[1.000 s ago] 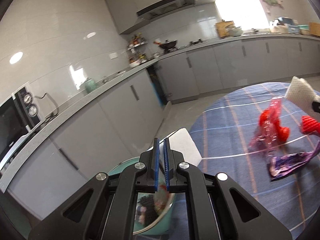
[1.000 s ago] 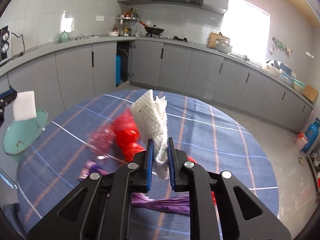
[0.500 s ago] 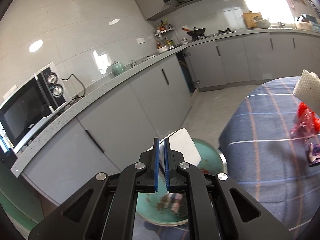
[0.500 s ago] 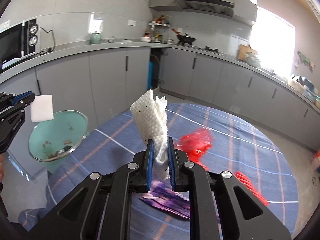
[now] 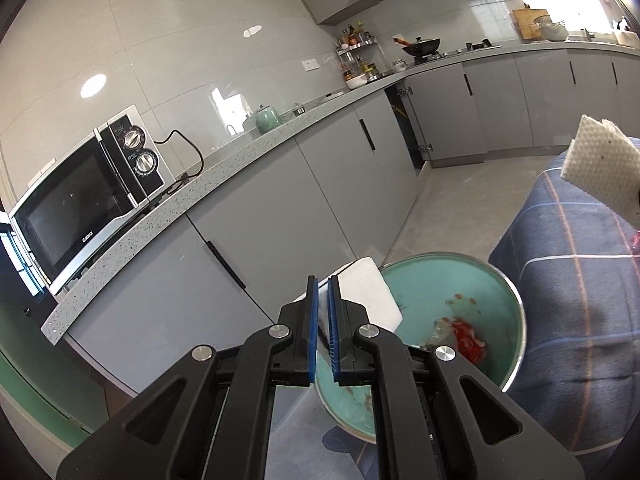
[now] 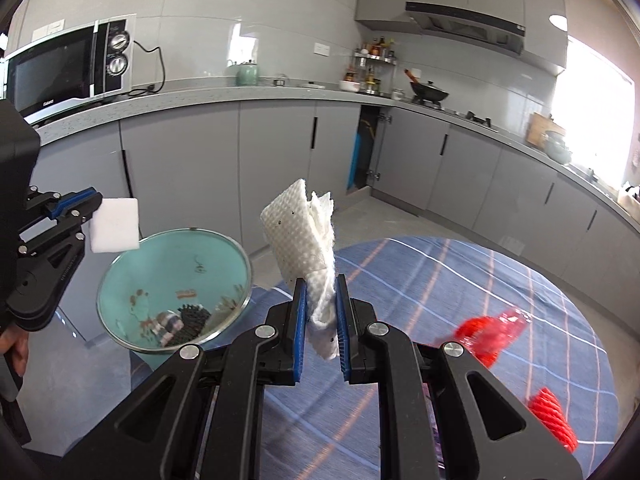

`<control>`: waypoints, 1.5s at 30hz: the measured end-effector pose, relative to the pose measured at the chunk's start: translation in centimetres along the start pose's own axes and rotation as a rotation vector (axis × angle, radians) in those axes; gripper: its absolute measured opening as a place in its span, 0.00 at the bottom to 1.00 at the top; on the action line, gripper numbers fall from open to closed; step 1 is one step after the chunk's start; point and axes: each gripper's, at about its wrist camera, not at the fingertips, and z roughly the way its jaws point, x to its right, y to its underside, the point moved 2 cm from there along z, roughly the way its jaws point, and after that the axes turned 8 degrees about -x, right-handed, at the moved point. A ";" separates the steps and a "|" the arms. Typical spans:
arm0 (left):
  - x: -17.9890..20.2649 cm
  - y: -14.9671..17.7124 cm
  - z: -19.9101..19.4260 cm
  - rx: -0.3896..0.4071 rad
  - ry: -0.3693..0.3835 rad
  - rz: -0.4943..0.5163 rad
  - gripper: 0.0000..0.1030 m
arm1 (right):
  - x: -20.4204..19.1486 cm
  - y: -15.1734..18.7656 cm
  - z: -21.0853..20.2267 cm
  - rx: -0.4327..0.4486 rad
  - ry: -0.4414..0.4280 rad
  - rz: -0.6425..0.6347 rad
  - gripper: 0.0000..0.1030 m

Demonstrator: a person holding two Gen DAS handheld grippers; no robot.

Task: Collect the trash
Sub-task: 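Carry the sponge and mesh net over the teal wastebasket and open both tools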

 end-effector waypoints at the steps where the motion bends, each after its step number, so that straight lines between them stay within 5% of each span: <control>1: -0.1 0.1 0.3 -0.005 -0.002 0.000 0.06 | -0.3 -0.1 0.1 0.000 -0.004 -0.007 0.14; 45: -2.1 1.7 6.0 -0.097 -0.033 -0.001 0.07 | -7.2 -1.8 5.7 -0.060 -0.115 -0.111 0.14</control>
